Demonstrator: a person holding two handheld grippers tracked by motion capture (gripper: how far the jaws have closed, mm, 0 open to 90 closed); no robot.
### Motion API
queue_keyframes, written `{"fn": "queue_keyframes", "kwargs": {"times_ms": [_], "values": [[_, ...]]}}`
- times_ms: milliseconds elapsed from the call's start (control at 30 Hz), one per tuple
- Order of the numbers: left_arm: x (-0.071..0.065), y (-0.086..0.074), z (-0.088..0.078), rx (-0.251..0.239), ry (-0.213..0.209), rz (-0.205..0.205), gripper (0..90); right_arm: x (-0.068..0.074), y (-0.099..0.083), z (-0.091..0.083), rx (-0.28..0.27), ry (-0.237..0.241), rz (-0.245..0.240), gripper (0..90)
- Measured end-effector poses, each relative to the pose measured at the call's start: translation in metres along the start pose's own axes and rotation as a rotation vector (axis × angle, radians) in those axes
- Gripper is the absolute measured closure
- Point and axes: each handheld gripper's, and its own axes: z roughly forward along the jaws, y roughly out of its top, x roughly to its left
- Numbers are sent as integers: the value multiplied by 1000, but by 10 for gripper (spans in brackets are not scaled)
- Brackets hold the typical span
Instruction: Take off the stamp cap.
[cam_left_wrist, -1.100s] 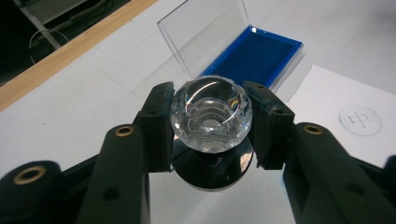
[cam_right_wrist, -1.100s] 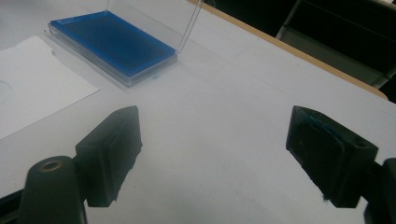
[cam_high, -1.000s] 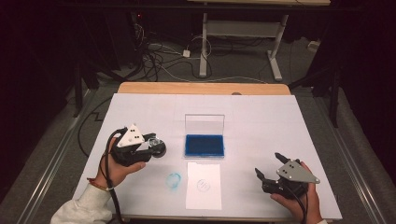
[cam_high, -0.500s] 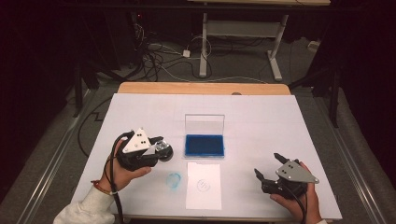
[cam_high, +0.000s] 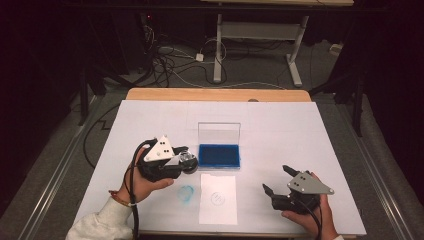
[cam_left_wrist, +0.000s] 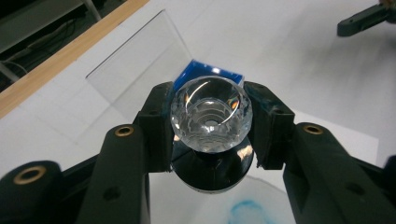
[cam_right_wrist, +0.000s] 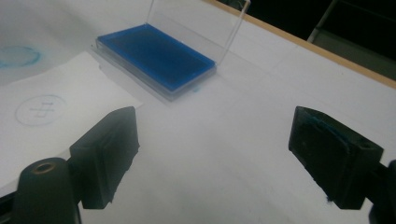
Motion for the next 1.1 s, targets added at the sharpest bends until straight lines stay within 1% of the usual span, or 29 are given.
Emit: {"fn": "queue_keyframes", "kwargs": {"times_ms": [33,133,200,233,300,367,400,433,500,533,600,667,700,800,833,867,1033,1100], "values": [[-1,2,2,0,-9,3,547,2,3,2,-3,12,-8,165],[-3,7,7,-6,-17,6,547,9,10,10,-3,41,-29,166],[-4,11,13,-12,-33,3,547,13,14,16,-2,68,-40,171],[-4,13,16,-17,-37,1,547,14,17,20,0,76,-38,177],[-6,18,24,-29,-60,-7,547,19,22,27,-2,87,-57,181],[-8,22,29,-28,-72,-3,547,25,28,33,-21,107,-61,187],[-8,22,29,-28,-72,-3,547,28,31,37,-32,117,-61,187],[-11,24,34,-32,-74,-2,547,31,34,40,-37,129,-56,188],[-12,27,37,-44,-77,-13,547,38,39,48,-49,153,-58,188],[-13,28,38,-52,-82,-19,547,41,41,52,-53,163,-55,189],[-14,29,40,-58,-92,-21,547,45,43,60,-48,200,-40,189],[-14,30,42,-67,-96,-28,547,49,46,67,-51,212,-33,190],[-14,30,42,-69,-106,-31,547,51,47,69,-49,216,-33,190],[-14,31,43,-75,-102,-34,547,55,51,75,-67,216,-26,199],[-14,32,42,-83,-115,-38,547,56,52,77,-67,216,-26,199],[-15,32,42,-84,-112,-38,548,57,53,78,-68,217,-20,200],[-17,35,44,-91,-125,-35,547,61,58,84,-68,222,-25,204],[-18,36,44,-97,-129,-39,547,61,60,85,-68,216,-22,203]]}}
